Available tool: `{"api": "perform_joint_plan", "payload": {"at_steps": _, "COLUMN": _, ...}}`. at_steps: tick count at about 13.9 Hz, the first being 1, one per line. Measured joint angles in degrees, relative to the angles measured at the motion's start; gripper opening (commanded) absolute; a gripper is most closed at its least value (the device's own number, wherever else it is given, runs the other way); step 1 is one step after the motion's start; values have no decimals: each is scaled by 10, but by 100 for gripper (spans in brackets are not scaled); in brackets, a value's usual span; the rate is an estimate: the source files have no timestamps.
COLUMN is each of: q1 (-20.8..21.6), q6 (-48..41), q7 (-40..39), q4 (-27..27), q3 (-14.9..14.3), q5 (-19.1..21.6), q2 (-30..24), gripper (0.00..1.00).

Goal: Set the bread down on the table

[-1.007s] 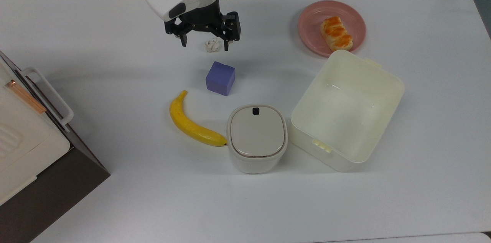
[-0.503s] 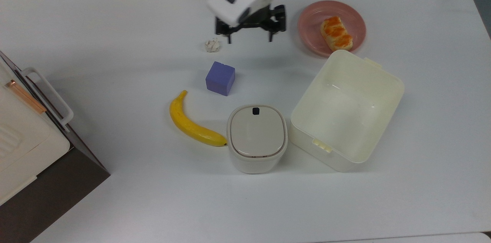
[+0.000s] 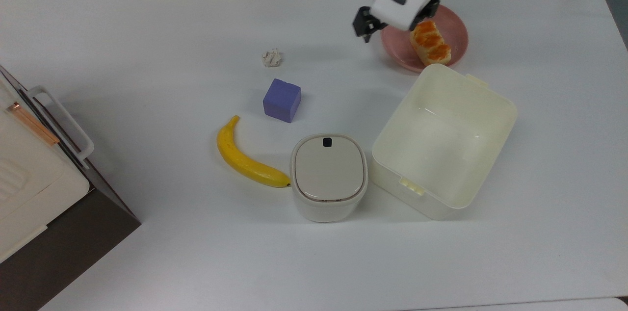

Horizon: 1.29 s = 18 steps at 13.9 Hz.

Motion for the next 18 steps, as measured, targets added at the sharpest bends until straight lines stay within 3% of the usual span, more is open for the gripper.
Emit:
{"api": "perform_joint_plan", "payload": {"at_steps": 4, "q1": 68, "q6": 42, "q7": 43, "q4": -9, "q3": 1, "q5": 6, "q2": 25, "gripper": 100}}
{"api": "perform_joint_plan", "payload": {"at_steps": 10, "q1": 117, "q6": 91, "q7": 99, "q4": -10, "q3": 1, "q5": 6, "q2": 77, "gripper": 100}}
{"api": "perform_joint_plan", "payload": {"at_steps": 13, "q1": 124, "q6": 92, "q7": 109, "q4": -10, "q3": 1, "q5": 6, "q2": 88, "gripper": 90}}
{"api": "perform_joint_plan", "payload": {"at_steps": 17, "q1": 126, "q6": 100, "q7": 124, "q4": -7, "q3": 1, "q5": 6, "q2": 112, "gripper": 60}}
{"api": "perform_joint_plan", "payload": {"at_steps": 18, "q1": 126, "q6": 100, "q7": 125, "q4": -4, "q3": 1, "q5": 6, "q2": 119, "gripper": 57}}
